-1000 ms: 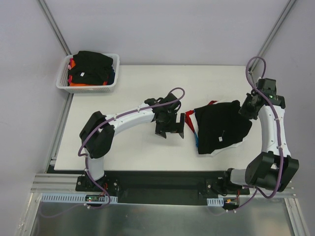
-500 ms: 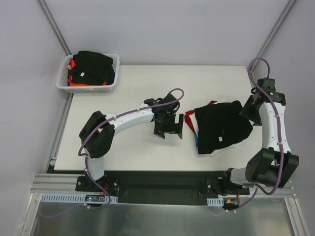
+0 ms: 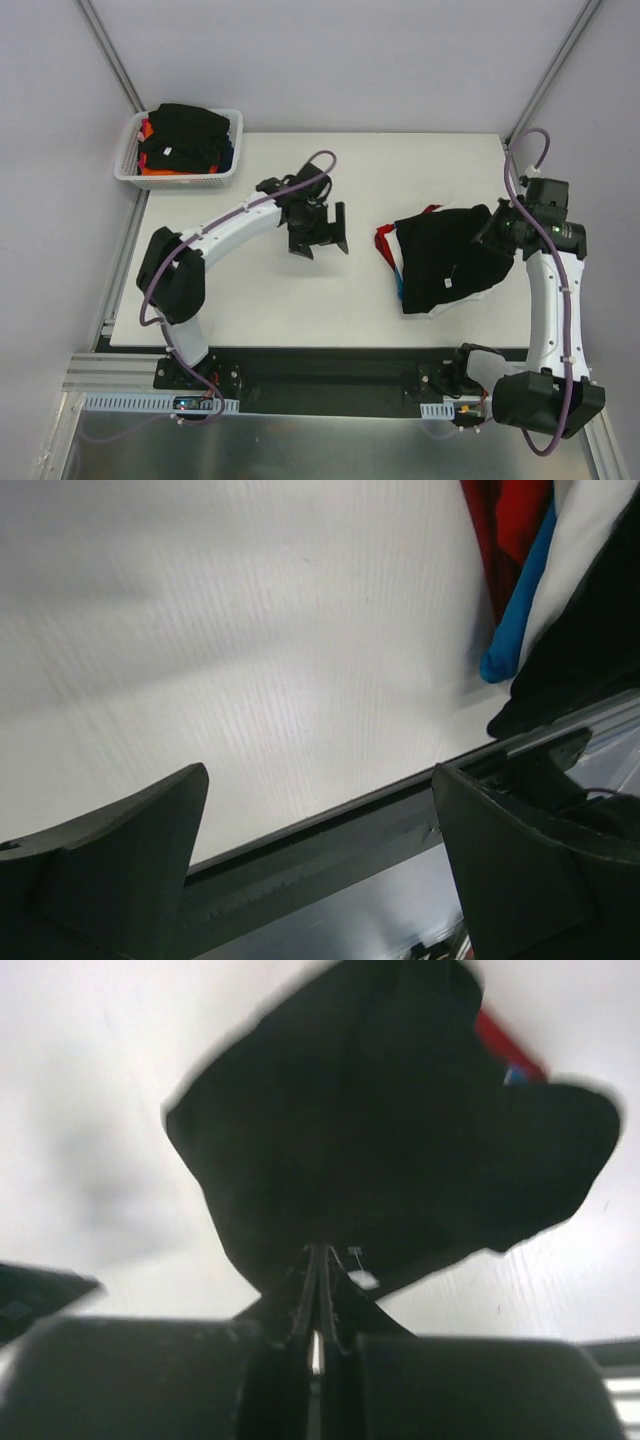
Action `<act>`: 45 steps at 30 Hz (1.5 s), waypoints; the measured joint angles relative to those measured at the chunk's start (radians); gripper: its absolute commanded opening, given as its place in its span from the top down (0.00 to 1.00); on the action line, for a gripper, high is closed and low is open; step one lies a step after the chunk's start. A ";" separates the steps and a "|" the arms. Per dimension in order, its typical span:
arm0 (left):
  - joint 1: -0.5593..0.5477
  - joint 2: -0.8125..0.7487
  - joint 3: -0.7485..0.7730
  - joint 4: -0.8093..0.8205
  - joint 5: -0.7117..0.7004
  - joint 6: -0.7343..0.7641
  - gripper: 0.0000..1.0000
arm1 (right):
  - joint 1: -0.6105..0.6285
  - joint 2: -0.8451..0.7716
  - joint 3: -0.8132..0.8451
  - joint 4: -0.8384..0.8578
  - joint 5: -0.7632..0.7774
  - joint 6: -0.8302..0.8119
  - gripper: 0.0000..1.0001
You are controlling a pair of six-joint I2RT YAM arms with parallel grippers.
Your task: Fold and stack the t-shirts
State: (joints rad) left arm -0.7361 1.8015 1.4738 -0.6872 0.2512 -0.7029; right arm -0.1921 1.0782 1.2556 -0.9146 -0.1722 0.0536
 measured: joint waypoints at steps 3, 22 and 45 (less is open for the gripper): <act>0.113 -0.063 -0.022 -0.004 -0.003 -0.012 0.04 | 0.008 0.006 -0.122 -0.001 -0.048 0.006 0.99; 0.345 -0.014 0.092 -0.049 -0.008 -0.013 0.04 | 0.024 0.539 -0.138 0.064 -0.155 -0.008 0.99; 0.445 0.271 0.315 -0.055 0.142 0.096 0.05 | 0.011 0.868 0.203 -0.060 -0.251 0.127 0.99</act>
State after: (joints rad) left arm -0.2913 2.0727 1.7889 -0.7422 0.3931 -0.6071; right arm -0.1814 1.9461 1.4586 -0.9741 -0.4232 0.1802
